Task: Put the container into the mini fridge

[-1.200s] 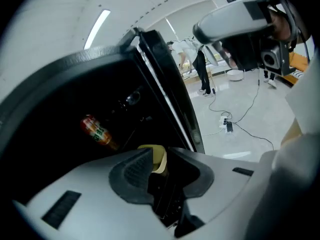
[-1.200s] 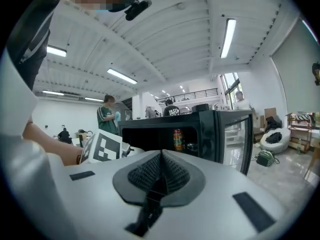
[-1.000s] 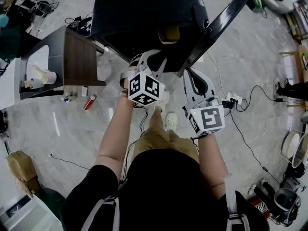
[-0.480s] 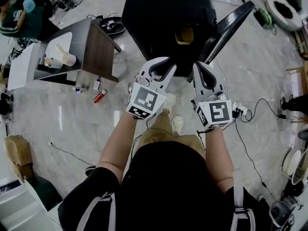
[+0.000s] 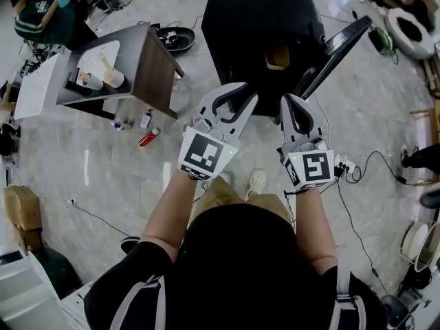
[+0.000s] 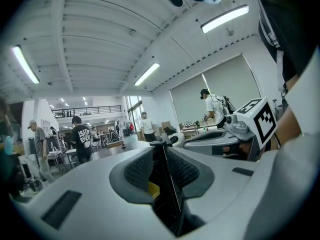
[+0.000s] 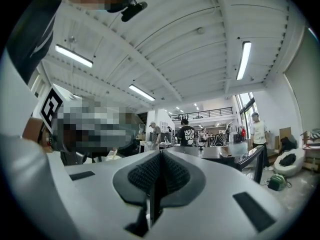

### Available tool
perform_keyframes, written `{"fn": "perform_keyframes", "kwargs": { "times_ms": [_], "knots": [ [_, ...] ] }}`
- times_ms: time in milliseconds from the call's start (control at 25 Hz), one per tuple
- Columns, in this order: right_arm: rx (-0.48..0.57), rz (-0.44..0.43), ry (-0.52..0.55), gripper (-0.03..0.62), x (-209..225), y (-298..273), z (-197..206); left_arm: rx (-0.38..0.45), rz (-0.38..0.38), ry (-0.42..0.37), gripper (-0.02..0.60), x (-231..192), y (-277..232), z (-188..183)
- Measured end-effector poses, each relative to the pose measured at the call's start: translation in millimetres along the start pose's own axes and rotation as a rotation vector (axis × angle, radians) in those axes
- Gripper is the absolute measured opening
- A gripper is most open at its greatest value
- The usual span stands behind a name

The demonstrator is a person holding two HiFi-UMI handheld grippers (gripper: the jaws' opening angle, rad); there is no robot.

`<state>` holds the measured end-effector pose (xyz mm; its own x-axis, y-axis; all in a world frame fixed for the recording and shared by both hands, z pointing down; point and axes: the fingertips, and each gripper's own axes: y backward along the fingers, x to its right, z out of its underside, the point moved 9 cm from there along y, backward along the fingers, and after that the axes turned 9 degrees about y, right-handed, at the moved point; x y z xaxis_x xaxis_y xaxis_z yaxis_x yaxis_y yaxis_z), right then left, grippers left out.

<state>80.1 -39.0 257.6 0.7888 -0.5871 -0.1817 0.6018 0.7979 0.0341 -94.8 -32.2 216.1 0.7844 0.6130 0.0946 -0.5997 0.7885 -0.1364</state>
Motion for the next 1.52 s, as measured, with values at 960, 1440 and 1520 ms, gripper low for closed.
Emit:
{"fn": "perform_keyframes", "kwargs": {
  "times_ms": [960, 1440, 1520],
  "knots": [
    [-0.045, 0.173, 0.089, 0.037, -183.8, 45.0, -63.2, 0.202, 0.200, 0.036, 0.098, -15.0, 164.9, 6.2],
    [0.013, 0.128, 0.093, 0.037, -172.9, 115.2, -75.5, 0.207, 0.125, 0.004, 0.098, 62.3, 187.6, -5.3],
    [0.022, 0.110, 0.091, 0.037, -170.1, 128.4, -77.7, 0.205, 0.103, 0.005, 0.098, 77.7, 190.4, -7.4]
  ]
}}
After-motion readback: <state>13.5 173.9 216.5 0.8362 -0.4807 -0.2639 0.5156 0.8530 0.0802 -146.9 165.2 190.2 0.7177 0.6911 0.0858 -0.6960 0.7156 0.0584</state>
